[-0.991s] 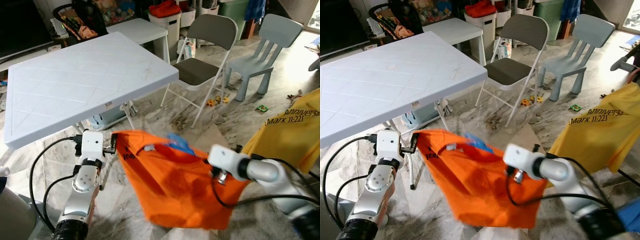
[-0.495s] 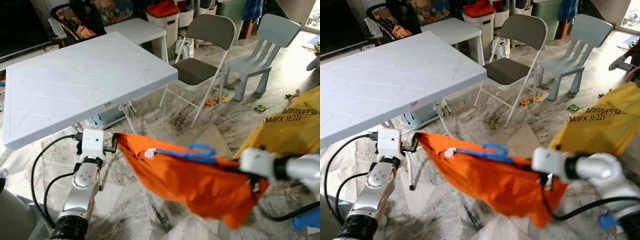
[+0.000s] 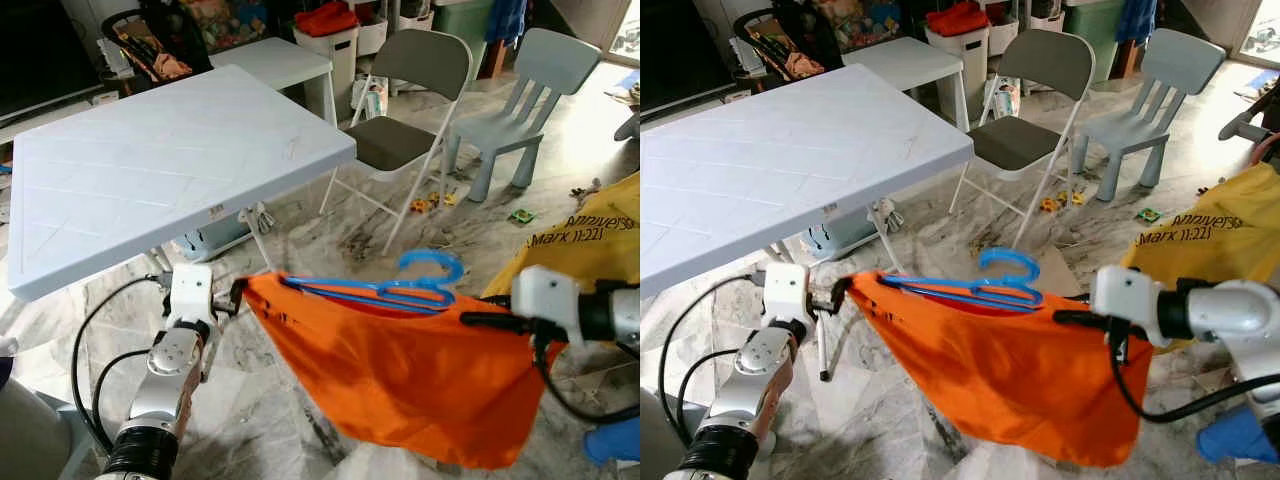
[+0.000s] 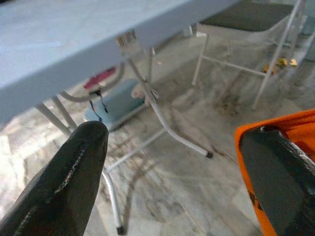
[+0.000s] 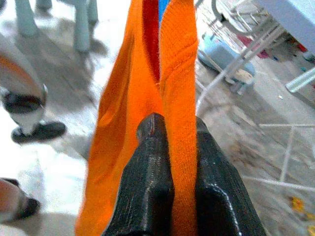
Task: Hang hanger
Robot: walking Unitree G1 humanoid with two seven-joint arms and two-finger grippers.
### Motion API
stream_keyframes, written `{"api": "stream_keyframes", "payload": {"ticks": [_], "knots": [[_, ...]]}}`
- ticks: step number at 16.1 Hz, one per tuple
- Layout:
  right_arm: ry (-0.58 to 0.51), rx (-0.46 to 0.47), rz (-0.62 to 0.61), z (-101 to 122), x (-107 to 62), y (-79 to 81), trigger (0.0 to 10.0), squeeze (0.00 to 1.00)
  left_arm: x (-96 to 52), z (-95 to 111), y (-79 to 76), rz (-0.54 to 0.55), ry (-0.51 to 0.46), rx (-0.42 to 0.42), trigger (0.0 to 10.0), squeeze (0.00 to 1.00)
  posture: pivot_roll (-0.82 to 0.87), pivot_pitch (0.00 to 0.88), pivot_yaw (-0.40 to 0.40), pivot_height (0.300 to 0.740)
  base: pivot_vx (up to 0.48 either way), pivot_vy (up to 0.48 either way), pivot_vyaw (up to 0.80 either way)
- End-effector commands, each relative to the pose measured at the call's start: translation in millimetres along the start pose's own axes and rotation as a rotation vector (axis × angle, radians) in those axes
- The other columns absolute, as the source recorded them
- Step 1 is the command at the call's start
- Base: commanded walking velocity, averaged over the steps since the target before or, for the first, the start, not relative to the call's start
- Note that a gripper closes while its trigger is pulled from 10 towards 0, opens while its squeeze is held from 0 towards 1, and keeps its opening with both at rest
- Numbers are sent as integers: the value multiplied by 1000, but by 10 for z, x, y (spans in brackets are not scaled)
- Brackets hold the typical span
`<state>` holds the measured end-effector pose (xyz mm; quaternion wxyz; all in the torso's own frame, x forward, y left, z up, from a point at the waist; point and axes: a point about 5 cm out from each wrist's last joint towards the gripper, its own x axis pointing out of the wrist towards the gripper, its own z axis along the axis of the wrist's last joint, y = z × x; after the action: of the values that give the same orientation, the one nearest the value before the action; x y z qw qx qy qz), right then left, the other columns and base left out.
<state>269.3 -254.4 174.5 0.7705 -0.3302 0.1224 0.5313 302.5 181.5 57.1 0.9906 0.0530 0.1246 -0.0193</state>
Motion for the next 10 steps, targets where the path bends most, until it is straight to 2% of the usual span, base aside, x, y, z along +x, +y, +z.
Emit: {"api": "stream_keyframes", "payload": {"ticks": [1,3,6,8,9,10], "knots": [[-115,-43,-94,289,-242,-232,10000,0,-62,-153,145,31,76,-32,10000,0,-158,0,117,740,0,0,0],[-243,7,-138,446,-199,-325,10000,0,-61,-184,40,-2,89,-29,10000,0,-157,0,113,740,0,0,0],[-305,61,-113,464,-69,-221,10000,0,-95,-231,-47,-59,117,-25,10000,0,-136,0,115,740,0,0,0],[-311,102,-125,424,-8,-225,10000,0,-84,-167,-128,-93,89,-34,10000,0,-138,0,97,740,0,0,0],[-289,127,-156,405,142,-251,10000,0,-81,-122,-199,-119,61,-31,10000,0,-146,0,101,740,0,0,0],[-266,121,-223,394,296,-294,10000,0,-103,-83,-319,-189,29,-38,10000,0,-147,0,97,740,0,0,0]]}}
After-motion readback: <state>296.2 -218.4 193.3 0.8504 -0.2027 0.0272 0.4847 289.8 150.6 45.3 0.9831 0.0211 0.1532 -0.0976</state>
